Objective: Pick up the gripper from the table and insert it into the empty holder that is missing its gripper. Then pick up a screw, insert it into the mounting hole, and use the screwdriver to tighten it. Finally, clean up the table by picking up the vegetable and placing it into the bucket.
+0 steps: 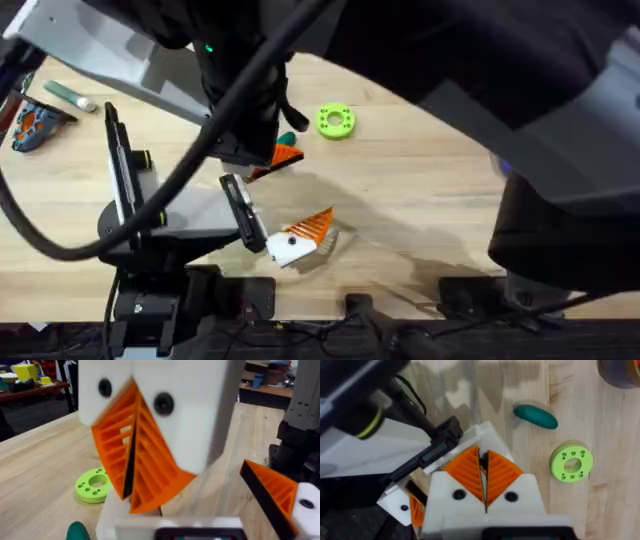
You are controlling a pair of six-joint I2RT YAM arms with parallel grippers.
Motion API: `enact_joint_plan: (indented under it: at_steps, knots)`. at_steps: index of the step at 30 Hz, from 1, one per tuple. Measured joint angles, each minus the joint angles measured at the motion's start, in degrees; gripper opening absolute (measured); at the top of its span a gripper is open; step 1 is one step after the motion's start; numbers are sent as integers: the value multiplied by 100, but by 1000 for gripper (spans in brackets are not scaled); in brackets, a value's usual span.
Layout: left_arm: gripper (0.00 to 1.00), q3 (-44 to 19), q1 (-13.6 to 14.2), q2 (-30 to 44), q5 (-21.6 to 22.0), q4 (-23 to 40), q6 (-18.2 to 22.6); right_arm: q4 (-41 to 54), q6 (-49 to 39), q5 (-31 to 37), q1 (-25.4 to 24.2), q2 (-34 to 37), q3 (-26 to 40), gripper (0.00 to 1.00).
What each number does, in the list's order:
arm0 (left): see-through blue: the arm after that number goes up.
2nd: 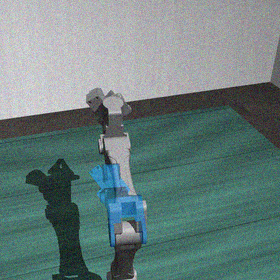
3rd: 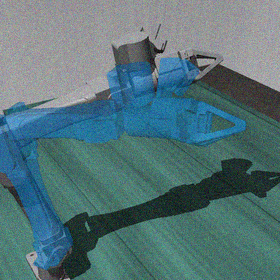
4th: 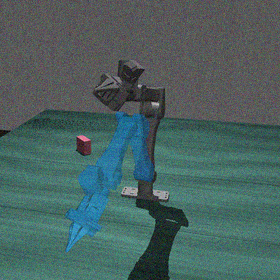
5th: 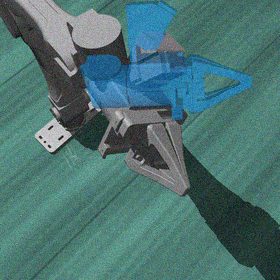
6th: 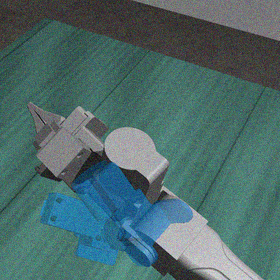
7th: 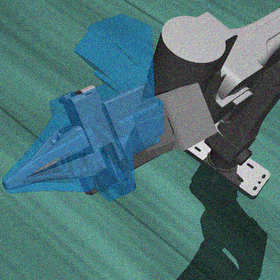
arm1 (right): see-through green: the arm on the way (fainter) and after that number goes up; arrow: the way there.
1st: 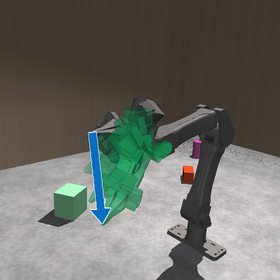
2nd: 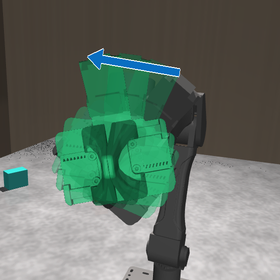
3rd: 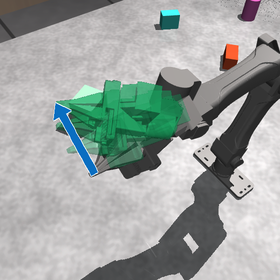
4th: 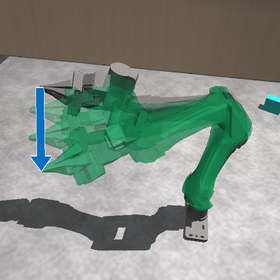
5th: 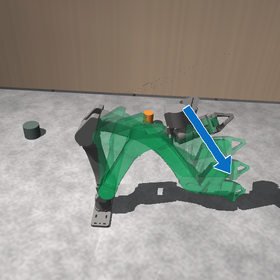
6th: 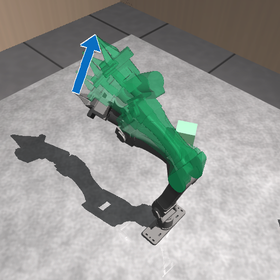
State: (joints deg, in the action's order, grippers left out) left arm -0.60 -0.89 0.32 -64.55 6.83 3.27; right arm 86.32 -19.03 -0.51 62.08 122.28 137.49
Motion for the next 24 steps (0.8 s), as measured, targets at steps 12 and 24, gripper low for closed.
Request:
enact_joint_plan:
  at_steps: [12, 24]
  knots:
    - [985, 0, 0, -2, 0, 0, -9, 2, 17, 48, -13, 0, 0, 4]
    - [986, 0, 0, 0, -7, -2, 20, 26, 20, 112, -94, 53, 0, 4]
